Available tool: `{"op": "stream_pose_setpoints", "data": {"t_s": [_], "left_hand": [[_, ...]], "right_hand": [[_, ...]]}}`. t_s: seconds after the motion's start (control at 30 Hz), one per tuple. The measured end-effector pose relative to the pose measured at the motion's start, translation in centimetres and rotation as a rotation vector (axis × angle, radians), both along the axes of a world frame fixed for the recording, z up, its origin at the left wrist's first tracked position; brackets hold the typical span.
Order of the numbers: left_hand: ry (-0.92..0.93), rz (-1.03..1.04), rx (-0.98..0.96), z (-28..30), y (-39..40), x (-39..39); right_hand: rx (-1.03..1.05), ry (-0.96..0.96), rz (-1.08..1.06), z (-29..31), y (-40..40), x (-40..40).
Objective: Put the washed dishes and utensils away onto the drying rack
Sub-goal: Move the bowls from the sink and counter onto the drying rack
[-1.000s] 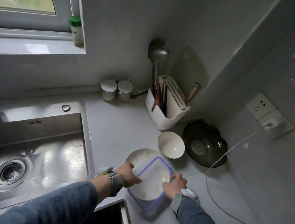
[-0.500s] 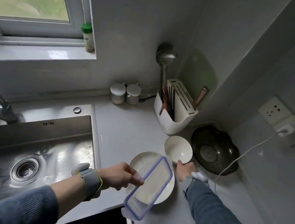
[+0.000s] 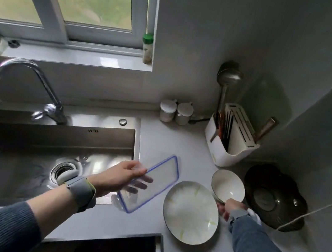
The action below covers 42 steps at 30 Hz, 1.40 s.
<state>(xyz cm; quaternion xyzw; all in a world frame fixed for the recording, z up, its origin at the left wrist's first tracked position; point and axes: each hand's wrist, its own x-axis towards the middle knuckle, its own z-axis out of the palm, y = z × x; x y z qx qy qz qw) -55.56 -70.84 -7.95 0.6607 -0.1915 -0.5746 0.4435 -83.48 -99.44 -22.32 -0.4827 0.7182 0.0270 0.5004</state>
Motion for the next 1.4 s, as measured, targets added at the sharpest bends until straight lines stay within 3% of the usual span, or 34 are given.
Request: {"op": "stream_pose_setpoints", "data": {"t_s": [0.1,0.4,0.6,0.73,0.9,1.27,1.4], "left_hand": [[-0.043,0.094,-0.002,-0.2,1.1,0.8],[-0.095,0.285,0.025,0.7,5.4,3.8],[-0.144,0.344,0.021,1.7,12.4,7.3],[-0.166,0.419,0.029,2.8,17.4,9.4],[-0.205,0.519,-0.003,4.1,25.6,11.9],[-0.368,0.743,-0.007,6.0,47.0,16.7],[-0.383,0.831,0.017,5.8,51.8,17.8]], "right_hand": [[-0.022,-0.084,-0.058,0.4,0.2,-0.3],[-0.164,-0.055,-0.109,1.6,0.2,1.7],[-0.191,-0.106,-0.005,4.5,5.5,8.9],[-0.231,-0.145,-0.072,6.5,12.0,15.2],[-0.167,-0.234,0.016,8.4,20.6,23.2],[-0.199,-0.302,0.484,9.4,41.5,37.8],[-0.173,-0.297,0.606,7.9,45.1,41.3]]}}
